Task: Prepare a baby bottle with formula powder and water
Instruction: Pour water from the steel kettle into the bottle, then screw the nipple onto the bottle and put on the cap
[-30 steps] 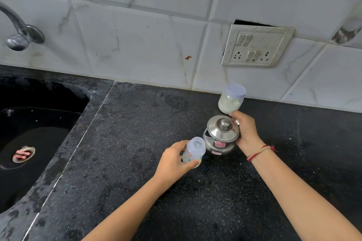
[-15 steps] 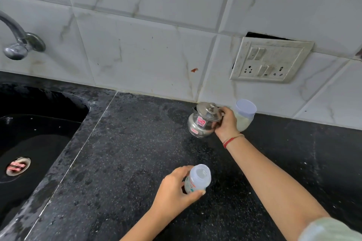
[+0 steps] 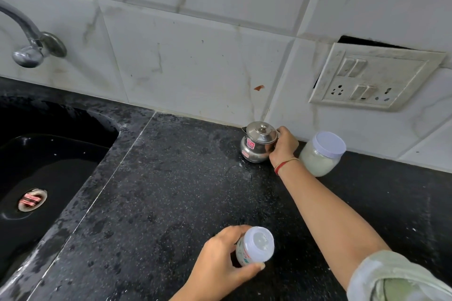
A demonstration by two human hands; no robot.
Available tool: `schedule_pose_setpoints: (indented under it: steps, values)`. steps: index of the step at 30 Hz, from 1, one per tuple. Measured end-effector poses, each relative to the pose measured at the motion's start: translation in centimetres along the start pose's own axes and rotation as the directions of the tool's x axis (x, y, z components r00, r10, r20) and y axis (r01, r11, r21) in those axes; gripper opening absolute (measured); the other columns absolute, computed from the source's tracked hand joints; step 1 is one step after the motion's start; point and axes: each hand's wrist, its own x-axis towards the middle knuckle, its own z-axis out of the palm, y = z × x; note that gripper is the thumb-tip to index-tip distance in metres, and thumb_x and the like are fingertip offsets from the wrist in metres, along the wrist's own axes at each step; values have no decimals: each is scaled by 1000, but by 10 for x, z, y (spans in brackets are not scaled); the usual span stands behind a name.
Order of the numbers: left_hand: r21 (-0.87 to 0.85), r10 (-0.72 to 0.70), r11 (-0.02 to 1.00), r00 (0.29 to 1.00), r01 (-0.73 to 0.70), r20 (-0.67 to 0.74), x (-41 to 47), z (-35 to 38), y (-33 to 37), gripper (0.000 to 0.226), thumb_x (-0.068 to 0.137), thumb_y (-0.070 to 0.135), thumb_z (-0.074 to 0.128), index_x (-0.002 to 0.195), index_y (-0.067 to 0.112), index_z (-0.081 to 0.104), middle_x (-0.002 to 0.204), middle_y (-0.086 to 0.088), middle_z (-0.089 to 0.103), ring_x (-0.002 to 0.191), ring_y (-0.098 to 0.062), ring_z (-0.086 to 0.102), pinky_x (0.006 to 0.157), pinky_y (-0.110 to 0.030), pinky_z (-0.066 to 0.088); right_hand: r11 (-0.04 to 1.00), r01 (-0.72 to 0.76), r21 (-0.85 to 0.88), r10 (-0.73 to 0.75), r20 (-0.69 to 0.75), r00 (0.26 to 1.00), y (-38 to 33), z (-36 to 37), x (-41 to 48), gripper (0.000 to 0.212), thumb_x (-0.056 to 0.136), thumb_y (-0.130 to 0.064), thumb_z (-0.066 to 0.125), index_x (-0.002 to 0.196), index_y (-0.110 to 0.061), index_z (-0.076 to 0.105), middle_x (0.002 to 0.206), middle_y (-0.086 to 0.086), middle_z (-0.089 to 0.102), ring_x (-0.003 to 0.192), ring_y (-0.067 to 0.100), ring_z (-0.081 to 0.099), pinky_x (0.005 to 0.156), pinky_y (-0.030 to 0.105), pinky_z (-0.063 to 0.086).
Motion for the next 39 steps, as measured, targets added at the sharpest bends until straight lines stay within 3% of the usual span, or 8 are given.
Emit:
schedule_pose_setpoints:
  steps: [18,23,26,28,31,35,37,39]
  values:
    - [-17,-1,1000,1000,0,-18,0,-1,4,55,65,54,78,114,51,53,113,25,61,111,7,55,91,-21,52,998,67,-18,-66,40,997,5,-8,4,14,80,-12,61,66,-13,60,67,2,58,70,16,52,64,29,42]
    - [-14,30,999,999,-30,-26,0,-1,3,51,65,54,78,109,54,53,110,29,61,109,7,56,89,-21,53,972,149,-181,-107,225,968,4,-28,-7,27,89,-40,57,91,-13,61,89,-2,59,92,18,55,88,34,43]
    - [-38,30,999,999,-31,-28,1,-2,4,50,63,51,79,106,54,55,110,34,59,107,9,58,88,-20,53,953,152,-261,-61,324,944,6,-64,-40,59,93,-44,49,142,-18,32,139,0,42,134,23,34,112,38,28]
    - [-45,29,999,999,-30,-29,0,-3,6,50,60,52,76,105,53,54,108,33,61,106,10,57,88,-18,52,920,200,-337,-49,406,912,3,-99,-70,60,94,-38,52,145,-20,28,148,-1,35,138,19,32,114,37,27]
    - [-51,28,998,999,-29,-30,0,-4,9,53,59,50,75,109,48,54,109,29,61,106,12,56,87,-12,50,642,444,-625,-127,484,866,-20,-164,-100,36,86,-33,66,121,-28,59,130,-4,50,125,13,46,107,34,37]
    - [-13,35,999,999,-35,-15,0,-4,5,57,69,22,84,120,27,60,110,29,56,104,20,52,87,-9,48,-101,406,-908,-182,418,890,-60,-241,-110,55,77,-42,72,127,-28,55,131,4,43,122,28,42,106,39,35]
    - [6,44,999,999,-44,-8,0,-5,6,55,70,21,84,119,27,59,109,28,57,103,21,52,83,-6,47,-256,303,-918,-132,343,930,-69,-266,-116,71,74,-45,73,136,-27,45,139,7,38,124,33,39,105,41,35]
    - [20,56,998,998,-56,-5,-1,-6,9,53,71,20,83,118,26,59,107,27,57,101,23,51,80,-3,47,-261,261,-929,-59,286,957,-72,-281,-122,78,73,-45,73,141,-28,38,141,8,36,126,34,40,104,41,36]
